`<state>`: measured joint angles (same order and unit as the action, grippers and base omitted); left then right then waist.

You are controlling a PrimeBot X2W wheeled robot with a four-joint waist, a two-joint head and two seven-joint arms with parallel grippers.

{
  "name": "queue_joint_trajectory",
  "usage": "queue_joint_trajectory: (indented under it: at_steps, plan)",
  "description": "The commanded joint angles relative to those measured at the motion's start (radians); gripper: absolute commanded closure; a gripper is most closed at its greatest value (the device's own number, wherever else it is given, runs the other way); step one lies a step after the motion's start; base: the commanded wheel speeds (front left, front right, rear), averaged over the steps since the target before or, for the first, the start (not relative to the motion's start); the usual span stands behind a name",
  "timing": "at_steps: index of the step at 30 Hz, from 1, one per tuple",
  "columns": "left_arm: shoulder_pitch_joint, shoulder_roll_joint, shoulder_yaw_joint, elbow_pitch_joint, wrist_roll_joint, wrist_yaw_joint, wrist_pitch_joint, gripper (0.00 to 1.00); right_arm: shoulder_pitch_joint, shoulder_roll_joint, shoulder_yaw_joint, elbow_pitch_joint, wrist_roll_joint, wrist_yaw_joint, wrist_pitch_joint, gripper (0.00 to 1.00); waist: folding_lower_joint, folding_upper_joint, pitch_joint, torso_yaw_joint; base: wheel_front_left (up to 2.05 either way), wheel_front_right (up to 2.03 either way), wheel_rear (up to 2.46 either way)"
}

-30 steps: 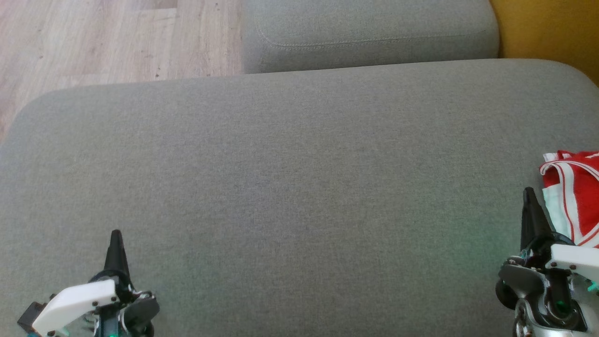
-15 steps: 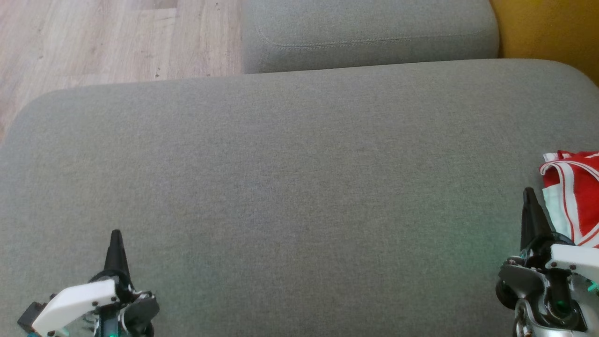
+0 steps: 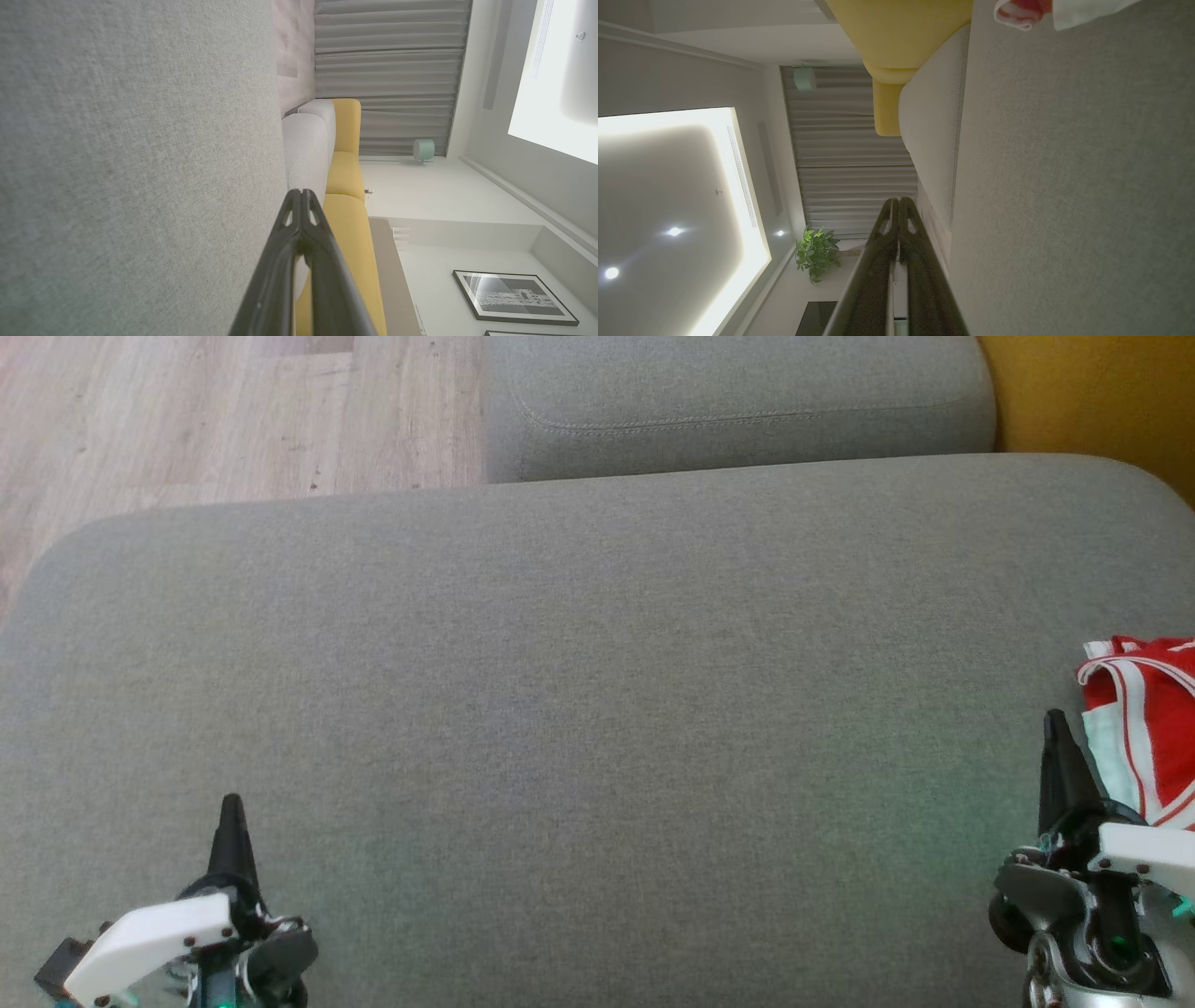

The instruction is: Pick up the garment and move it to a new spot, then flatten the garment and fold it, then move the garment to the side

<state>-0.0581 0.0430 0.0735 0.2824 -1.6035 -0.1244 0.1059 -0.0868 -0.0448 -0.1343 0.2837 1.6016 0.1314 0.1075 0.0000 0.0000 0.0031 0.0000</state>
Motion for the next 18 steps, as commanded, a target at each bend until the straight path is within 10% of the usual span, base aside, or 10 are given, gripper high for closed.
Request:
queue_joint_trajectory:
  at_steps: [1, 18]
  plan:
    - [-0.050, 0.007, 0.040, -0.037, -0.005, -0.006, 0.007, 1.00, -0.021, -0.005, 0.021, -0.039, 0.007, -0.001, 0.006, 1.00, 0.0000, 0.0000, 0.000, 0.000, 0.00, 0.00, 0.00]
    - [-0.050, 0.007, 0.040, -0.037, -0.005, -0.006, 0.007, 1.00, -0.021, -0.005, 0.021, -0.039, 0.007, -0.001, 0.006, 1.00, 0.0000, 0.0000, 0.000, 0.000, 0.00, 0.00, 0.00]
